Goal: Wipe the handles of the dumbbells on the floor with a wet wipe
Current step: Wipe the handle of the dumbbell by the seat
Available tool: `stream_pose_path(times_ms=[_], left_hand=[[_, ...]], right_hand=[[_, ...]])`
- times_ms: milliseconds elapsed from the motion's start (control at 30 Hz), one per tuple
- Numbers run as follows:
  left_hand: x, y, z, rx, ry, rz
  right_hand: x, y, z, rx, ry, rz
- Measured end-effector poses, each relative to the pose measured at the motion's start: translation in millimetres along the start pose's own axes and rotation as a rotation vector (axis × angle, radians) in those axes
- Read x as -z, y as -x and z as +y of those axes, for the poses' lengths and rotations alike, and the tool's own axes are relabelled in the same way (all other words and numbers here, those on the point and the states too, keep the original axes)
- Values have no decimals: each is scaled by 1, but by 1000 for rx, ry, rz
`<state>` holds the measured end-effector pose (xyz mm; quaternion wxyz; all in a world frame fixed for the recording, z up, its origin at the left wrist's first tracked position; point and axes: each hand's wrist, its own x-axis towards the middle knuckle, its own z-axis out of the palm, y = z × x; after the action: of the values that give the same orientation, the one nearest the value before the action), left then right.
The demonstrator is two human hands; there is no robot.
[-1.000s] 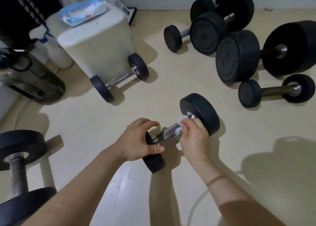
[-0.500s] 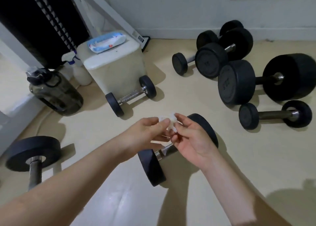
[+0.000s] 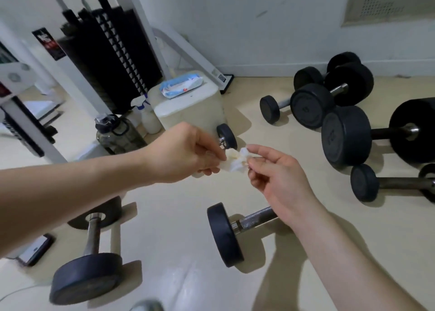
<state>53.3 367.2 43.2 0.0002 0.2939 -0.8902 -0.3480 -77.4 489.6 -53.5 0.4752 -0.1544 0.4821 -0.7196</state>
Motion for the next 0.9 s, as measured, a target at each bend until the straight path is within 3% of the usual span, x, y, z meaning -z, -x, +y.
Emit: stream_pose_path(times_ms=[133,200,233,300,333,467,600,767,900], left_hand=[[2,-11,-23,58,61,-45],[2,-24,-38,79,155,-19],[1,-32,-45,86,207,-21],[-2,-47,-56,74,316,-61],[-4,-55,-61,61,364,-94],[-14,-79,-79,60,528,-121],[-8,-110,-119,11,732,-109],[10,-137,-180,-82,958,-241],[26,-146,-216,-80,775,-420]], right_hand=[[-4,-6,-10,226,707,51],[-8,-10,-21,238,904,-107],[-12,-13,-26,158,953,-221],[-24,-23,-29,-26,933,-384],[-29,-32,-24,-53,905,-375],[-41,-59,-7,12,943,-139],[-56,-95,-12,-60,998,-54],[-87,-145,-14,-258,741,-26],[-105,-182,-8,-284,449,113]])
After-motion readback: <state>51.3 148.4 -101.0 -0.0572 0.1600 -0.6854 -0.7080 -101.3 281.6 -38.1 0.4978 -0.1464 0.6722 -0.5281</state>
